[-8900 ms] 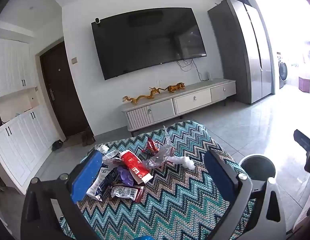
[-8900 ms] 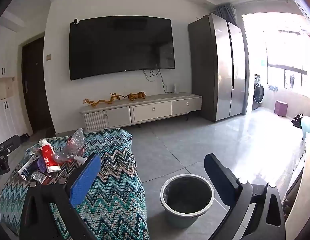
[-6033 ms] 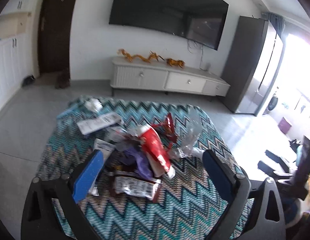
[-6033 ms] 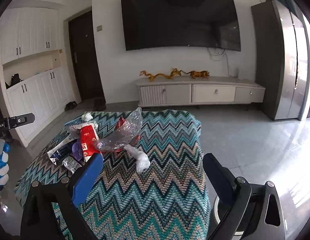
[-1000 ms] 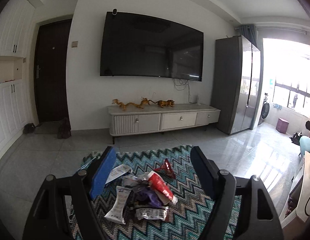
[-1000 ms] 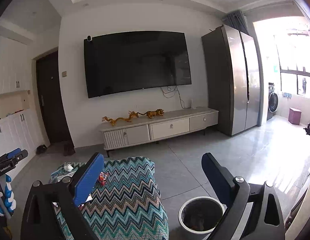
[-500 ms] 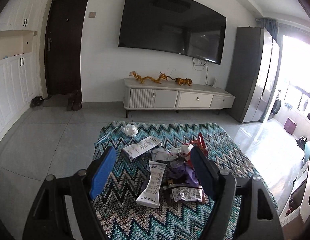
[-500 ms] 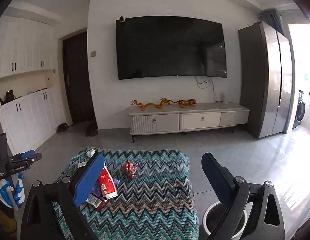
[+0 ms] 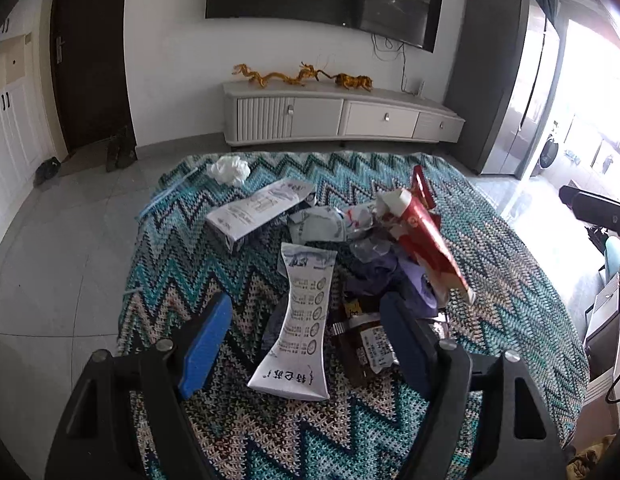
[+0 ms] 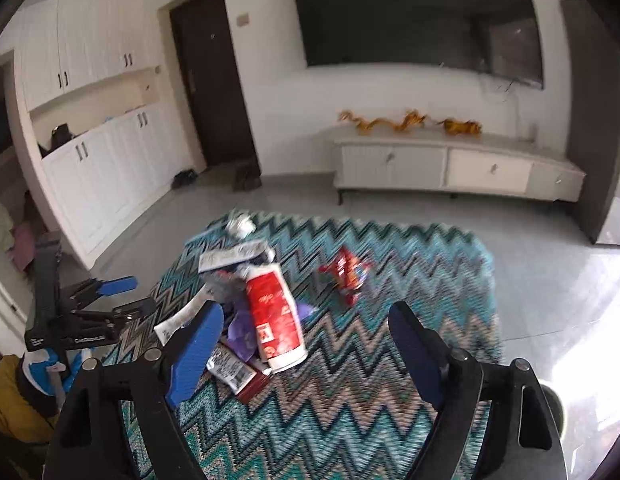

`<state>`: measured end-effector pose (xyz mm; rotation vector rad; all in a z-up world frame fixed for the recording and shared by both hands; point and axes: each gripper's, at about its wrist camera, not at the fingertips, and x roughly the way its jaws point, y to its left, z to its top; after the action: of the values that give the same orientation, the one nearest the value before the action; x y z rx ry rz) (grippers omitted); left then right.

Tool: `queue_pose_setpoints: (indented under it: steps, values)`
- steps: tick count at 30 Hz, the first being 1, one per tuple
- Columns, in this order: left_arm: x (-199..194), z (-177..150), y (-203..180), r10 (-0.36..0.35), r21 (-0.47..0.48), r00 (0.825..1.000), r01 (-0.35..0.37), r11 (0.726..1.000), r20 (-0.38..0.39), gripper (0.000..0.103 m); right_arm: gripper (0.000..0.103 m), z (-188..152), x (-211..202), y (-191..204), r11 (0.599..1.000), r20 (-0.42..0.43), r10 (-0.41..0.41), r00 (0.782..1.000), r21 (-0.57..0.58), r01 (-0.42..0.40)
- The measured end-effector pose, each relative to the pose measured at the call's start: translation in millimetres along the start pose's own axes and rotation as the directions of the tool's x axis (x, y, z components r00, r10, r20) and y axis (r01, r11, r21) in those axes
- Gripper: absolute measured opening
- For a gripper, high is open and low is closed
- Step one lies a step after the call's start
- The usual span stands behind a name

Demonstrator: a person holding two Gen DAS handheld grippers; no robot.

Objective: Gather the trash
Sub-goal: 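Grasp the white paper packet with the left tool while the right tool grasps the red snack bag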

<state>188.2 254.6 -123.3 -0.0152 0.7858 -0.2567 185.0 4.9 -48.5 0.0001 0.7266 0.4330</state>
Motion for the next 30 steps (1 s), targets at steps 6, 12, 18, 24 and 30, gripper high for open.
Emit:
queue_pose_setpoints:
  steps: [6, 12, 18, 24, 30]
  values:
    - [32.0, -8.7, 9.4, -0.009, -0.031, 0.998, 0.007, 0.999, -0.059, 0.072, 0.075, -11.3, 75.4, 7.5, 0.998, -0.136, 0.061, 0.989, -0.015, -0.064]
    - [49.8, -14.8, 14.2, -0.018, -0.044, 0.995, 0.013, 0.999, -0.103, 0.062, 0.073, -19.5, 124.5, 13.6, 0.995, -0.205, 0.093, 0.974, -0.019, -0.099]
    - [60.7, -18.2, 13.0, -0.043, -0.064, 0.991, 0.036, 0.997, -0.126, 0.046, 0.064, -23.5, 153.8, 6.8, 0.993, -0.248, 0.121, 0.961, 0.017, -0.120]
    - [58.8, -21.3, 13.4, -0.043, -0.082, 0.992, 0.033, 0.996, -0.117, 0.042, 0.052, -28.4, 162.1, 1.4, 0.986, -0.262, 0.164, 0.951, 0.046, -0.158]
    - [38.2, -22.8, 14.5, -0.035, -0.110, 0.996, 0.026, 0.994, -0.078, 0.041, 0.051, -34.8, 144.0, -3.6, 0.982, -0.238, 0.189, 0.953, 0.064, -0.178]
